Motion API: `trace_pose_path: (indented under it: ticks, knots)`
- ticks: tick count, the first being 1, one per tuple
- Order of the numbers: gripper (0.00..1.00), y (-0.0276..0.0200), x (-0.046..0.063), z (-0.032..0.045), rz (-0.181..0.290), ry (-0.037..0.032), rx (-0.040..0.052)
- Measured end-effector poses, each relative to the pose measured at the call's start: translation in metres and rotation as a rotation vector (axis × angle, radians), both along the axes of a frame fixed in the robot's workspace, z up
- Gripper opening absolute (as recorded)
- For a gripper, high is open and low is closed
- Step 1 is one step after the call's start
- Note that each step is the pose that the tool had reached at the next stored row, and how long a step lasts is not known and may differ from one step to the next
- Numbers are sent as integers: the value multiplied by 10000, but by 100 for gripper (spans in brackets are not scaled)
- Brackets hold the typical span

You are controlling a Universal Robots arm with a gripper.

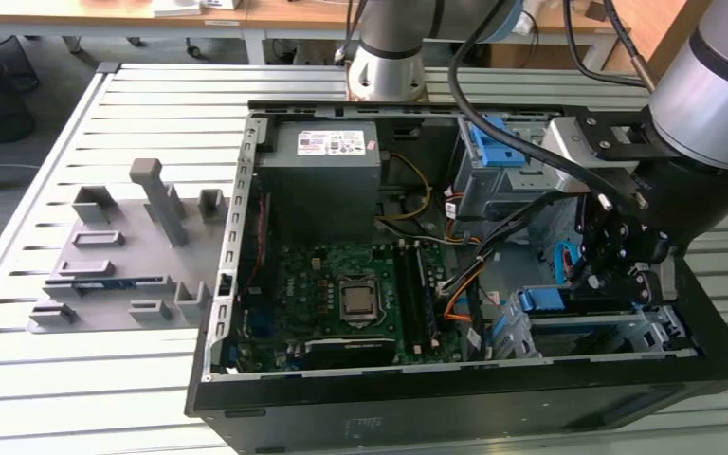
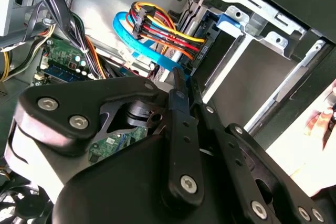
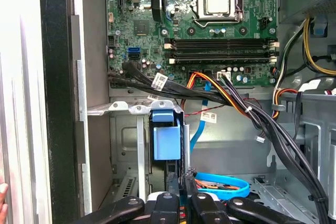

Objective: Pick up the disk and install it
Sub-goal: 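Insert the second disk wire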

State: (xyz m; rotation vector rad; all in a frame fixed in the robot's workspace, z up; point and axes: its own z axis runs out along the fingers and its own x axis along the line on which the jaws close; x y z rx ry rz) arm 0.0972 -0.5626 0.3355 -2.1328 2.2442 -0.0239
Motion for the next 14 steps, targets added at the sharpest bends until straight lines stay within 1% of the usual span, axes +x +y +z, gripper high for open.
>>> trace_pose_path:
  ticks: [14]
  knots:
    - [16, -6, 2, -8, -67, -1, -1]
